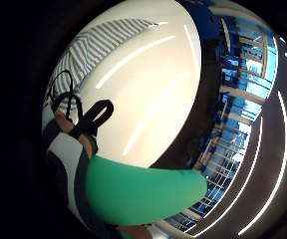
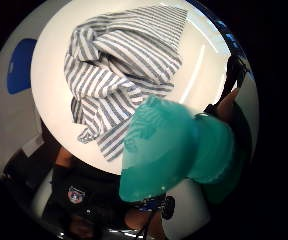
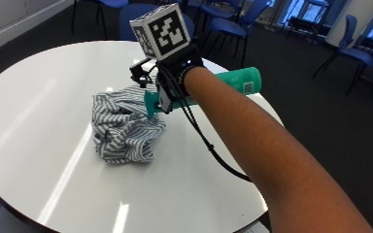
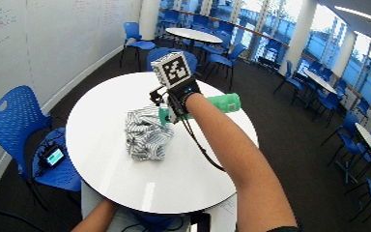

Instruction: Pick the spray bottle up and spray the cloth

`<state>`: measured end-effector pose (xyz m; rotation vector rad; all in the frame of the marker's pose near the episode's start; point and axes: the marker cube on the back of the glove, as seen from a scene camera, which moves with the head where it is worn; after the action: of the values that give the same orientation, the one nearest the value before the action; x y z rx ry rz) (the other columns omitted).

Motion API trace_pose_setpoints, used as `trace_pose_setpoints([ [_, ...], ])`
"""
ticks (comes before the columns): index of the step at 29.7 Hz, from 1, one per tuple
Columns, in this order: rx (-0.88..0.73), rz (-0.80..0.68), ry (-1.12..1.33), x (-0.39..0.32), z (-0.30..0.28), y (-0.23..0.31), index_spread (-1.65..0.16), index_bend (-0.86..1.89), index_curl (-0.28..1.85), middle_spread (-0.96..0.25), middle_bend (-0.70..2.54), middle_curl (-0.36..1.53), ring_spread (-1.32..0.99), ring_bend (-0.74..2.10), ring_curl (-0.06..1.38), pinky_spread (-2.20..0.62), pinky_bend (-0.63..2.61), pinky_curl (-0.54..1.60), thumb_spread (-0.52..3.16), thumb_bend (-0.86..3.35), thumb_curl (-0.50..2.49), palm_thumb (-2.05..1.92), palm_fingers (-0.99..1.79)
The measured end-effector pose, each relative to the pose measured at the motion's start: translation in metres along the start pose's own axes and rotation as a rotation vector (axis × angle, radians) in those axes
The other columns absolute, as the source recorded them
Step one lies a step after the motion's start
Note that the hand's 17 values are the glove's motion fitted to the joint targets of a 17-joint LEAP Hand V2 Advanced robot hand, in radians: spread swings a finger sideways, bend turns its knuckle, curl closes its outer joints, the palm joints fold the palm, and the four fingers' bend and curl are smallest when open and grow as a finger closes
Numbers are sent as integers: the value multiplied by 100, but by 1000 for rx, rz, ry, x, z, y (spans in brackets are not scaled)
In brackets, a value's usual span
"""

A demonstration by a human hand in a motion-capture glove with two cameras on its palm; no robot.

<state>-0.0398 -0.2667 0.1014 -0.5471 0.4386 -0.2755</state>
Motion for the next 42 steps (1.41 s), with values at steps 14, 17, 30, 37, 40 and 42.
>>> trace_pose_setpoints([
  [14,-11,-16,0,-6,16,-10,-32,30,55,-21,48,48,-21,59,44,-24,42,37,25,-4,75,92,135],
  [17,-7,-11,0,-6,16,-9,-32,30,55,-21,48,48,-21,59,44,-24,43,37,25,-4,75,92,136],
  [30,154,-19,-131,9,-22,1,-33,29,54,-22,47,48,-22,59,44,-24,42,37,25,-4,75,92,136],
  [37,276,-69,-265,9,-52,11,-33,29,54,-22,47,48,-22,58,44,-24,42,37,25,-4,75,92,135],
  [40,311,-120,-349,3,-63,13,-33,29,54,-22,47,48,-22,58,44,-24,42,37,25,-4,75,92,135],
  [42,332,-158,-408,-1,-68,14,-33,29,54,-22,47,48,-22,58,44,-24,42,37,26,-4,76,92,135],
])
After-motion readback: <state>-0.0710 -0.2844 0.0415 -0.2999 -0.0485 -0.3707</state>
